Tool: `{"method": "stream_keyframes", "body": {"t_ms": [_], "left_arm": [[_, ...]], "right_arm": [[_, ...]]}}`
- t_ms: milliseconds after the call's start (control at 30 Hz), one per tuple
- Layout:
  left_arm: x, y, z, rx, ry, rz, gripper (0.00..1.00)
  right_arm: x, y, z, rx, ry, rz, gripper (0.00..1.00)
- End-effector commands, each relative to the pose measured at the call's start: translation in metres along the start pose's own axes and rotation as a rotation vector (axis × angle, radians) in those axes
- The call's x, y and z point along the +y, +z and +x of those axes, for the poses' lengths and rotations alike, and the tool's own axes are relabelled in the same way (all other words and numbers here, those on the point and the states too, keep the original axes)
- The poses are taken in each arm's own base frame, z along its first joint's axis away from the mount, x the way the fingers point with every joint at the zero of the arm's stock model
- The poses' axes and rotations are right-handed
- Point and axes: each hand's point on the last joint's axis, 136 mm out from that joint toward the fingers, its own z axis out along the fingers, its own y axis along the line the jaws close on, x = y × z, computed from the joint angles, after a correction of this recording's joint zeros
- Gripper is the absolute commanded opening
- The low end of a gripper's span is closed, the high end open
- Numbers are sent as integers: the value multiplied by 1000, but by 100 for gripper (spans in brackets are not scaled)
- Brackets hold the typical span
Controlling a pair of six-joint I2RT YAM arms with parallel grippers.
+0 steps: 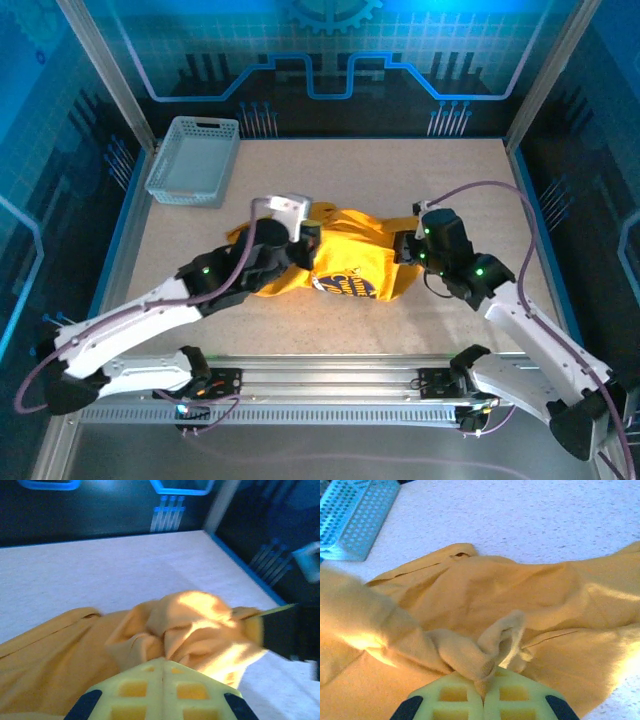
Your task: Fold the inside-out t-shirt
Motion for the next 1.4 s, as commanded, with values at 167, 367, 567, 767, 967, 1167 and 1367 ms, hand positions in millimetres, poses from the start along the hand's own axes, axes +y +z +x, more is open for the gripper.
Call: {"method": "stream_keyframes", "body": {"t_ms": [167, 367, 567, 767, 967, 1167, 1367], "left_arm": [[31, 9, 211, 518, -18, -37, 0], [-3, -4, 248, 602, -66, 98, 8], [3, 5, 206, 465, -172, 64, 38], [11, 38, 198, 527, -277, -40, 46], [14, 67, 209, 595, -308, -116, 48], [13, 88, 221, 644, -333, -116, 48], [3, 96, 223, 628, -409, -32, 17]], "right_arm": [[-56, 50, 129, 335, 71, 235, 0], [-39, 59, 163, 424, 47, 173, 0], [-32, 51, 157, 378, -12, 162, 0], [-35, 39, 155, 323, -12, 152, 0], [-34, 39, 158, 324, -10, 144, 0], [-31, 40, 152, 307, -21, 139, 0], [-31, 41, 149, 301, -36, 156, 0]]}}
